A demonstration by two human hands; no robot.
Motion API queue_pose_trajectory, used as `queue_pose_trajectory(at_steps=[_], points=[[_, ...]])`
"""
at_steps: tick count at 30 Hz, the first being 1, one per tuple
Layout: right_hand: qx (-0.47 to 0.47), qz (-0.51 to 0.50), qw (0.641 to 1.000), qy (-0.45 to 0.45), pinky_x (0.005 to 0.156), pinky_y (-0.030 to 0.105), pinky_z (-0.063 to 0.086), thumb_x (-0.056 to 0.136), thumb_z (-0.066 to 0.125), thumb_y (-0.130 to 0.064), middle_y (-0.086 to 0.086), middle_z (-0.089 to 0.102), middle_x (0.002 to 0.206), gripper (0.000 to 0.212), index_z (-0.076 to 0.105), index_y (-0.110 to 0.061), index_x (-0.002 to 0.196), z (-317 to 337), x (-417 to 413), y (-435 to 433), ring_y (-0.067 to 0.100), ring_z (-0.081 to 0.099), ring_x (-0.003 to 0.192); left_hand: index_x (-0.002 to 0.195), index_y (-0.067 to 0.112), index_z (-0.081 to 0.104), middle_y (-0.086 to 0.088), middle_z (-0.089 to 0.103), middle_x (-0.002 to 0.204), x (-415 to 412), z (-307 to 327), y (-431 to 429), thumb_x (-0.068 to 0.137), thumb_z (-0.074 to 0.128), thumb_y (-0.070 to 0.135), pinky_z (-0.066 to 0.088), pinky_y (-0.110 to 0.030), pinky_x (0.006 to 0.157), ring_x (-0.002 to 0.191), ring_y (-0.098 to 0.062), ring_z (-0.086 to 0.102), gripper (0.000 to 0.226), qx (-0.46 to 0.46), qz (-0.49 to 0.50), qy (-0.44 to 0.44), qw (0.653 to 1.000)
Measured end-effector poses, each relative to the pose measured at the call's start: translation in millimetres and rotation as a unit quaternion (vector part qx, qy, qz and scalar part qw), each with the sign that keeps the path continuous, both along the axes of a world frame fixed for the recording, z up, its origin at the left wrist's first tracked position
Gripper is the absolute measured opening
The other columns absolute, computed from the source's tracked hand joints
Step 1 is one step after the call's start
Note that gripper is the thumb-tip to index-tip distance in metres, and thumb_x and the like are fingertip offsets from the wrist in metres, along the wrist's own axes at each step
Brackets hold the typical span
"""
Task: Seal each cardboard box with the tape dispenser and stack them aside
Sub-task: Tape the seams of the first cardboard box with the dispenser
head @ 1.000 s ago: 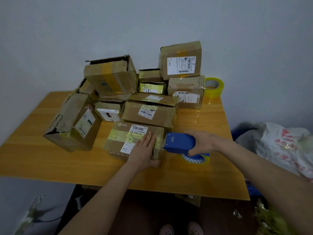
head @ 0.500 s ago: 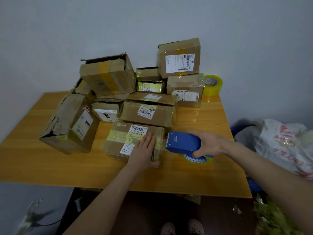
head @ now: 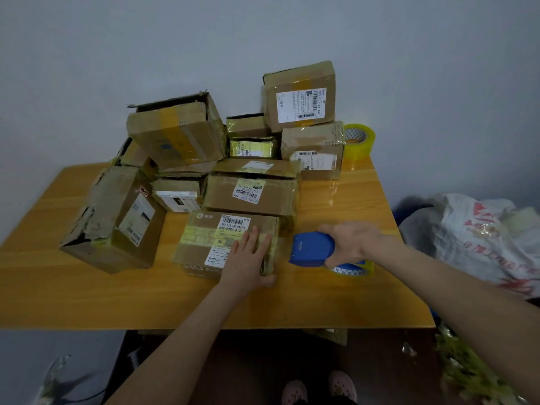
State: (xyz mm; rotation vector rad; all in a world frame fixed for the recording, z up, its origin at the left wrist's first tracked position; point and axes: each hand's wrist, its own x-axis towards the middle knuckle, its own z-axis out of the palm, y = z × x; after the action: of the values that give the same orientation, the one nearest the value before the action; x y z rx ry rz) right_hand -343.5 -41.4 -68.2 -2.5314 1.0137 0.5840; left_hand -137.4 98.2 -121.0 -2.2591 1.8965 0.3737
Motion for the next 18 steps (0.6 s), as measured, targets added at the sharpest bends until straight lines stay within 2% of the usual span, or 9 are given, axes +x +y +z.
queue_pose_trajectory(at_steps=[3,10,14,18], points=[[-0.005,-0.005,1.000,0.020,0.060,0.029,0.041,0.074,0.065,-0.053,-0.008,0.056,0.094,0.059,0.043,-0.037,0.127,-0.7,11.8,3.1,0.019,0.054,0.086,0.151,0.029,-0.011,-0.012,-0.018,0.158,-0.4,-1.5,-0.3,0.082,0.059,0.059,-0.001,-0.044,0.118,0.146,-0.030,-0.012,0.103,-0.002,-0.005,-0.013,1.000],[0.023,0.012,0.998,0.057,0.070,0.033,0.047,0.074,0.068,-0.050,-0.007,0.057,0.105,0.057,0.048,-0.033,0.125,2.4,46.5,1.3,0.019,0.053,0.092,0.149,0.033,-0.016,-0.013,-0.018,0.158,2.5,-9.1,0.7,0.082,0.058,0.058,0.000,-0.046,0.118,0.146,-0.032,-0.010,0.103,-0.009,-0.014,-0.021,1.000],[0.037,0.034,0.995,0.084,0.074,0.033,0.051,0.072,0.070,-0.049,-0.006,0.058,0.110,0.063,0.047,-0.032,0.129,9.0,62.6,-5.8,0.020,0.055,0.094,0.144,0.035,-0.024,-0.013,-0.019,0.158,5.0,-12.4,0.5,0.083,0.057,0.058,0.000,-0.046,0.117,0.146,-0.032,-0.012,0.104,-0.018,-0.017,-0.013,1.000],[0.043,0.051,0.990,0.122,0.074,0.034,0.051,0.070,0.072,-0.049,-0.004,0.054,0.110,0.074,0.043,-0.031,0.136,17.6,73.6,-11.6,0.021,0.053,0.094,0.147,0.034,-0.020,-0.011,-0.020,0.158,6.6,-13.9,0.0,0.084,0.056,0.058,0.000,-0.046,0.117,0.146,-0.031,-0.012,0.101,-0.017,-0.020,-0.005,1.000]])
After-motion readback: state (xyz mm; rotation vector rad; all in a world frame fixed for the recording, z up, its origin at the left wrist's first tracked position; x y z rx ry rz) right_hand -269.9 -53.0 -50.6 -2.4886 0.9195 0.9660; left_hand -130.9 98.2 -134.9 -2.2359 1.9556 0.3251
